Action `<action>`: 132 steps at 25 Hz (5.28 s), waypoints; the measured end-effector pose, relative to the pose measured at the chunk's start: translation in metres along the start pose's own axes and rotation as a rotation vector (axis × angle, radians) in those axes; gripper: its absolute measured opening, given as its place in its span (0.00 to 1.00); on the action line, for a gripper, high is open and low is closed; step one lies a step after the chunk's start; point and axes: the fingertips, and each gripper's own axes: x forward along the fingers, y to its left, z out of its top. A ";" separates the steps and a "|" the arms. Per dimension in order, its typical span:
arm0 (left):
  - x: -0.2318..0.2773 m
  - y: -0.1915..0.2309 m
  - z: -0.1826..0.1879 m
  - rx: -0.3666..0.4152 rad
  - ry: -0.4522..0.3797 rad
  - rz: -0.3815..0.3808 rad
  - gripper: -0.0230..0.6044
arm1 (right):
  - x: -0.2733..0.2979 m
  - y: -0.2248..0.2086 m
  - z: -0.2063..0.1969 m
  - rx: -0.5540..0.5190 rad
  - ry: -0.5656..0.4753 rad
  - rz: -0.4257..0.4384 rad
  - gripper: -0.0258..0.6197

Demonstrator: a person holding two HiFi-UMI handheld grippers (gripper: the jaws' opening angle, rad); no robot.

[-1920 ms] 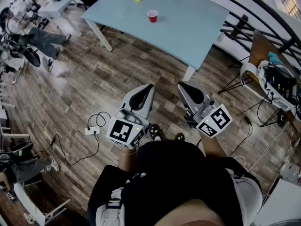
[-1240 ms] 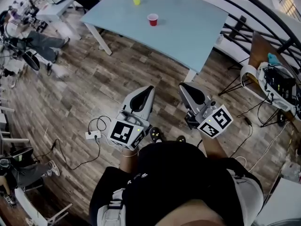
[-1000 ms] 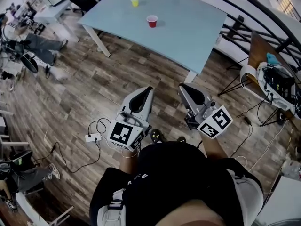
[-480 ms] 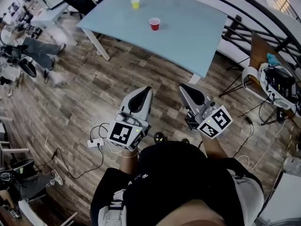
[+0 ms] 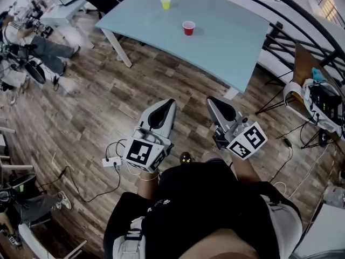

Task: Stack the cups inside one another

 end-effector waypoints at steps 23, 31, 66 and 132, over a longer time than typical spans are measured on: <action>0.013 0.083 0.001 0.048 0.044 0.132 0.01 | 0.082 -0.061 -0.009 0.065 -0.032 0.035 0.05; 0.036 0.134 0.009 0.030 0.033 0.162 0.01 | 0.129 -0.091 -0.011 0.073 -0.025 0.036 0.05; 0.172 0.265 0.016 0.052 0.079 0.167 0.01 | 0.236 -0.249 -0.011 0.113 -0.040 -0.049 0.04; 0.324 0.482 0.030 0.045 0.148 -0.035 0.01 | 0.326 -0.472 -0.161 -0.057 0.456 -0.693 0.60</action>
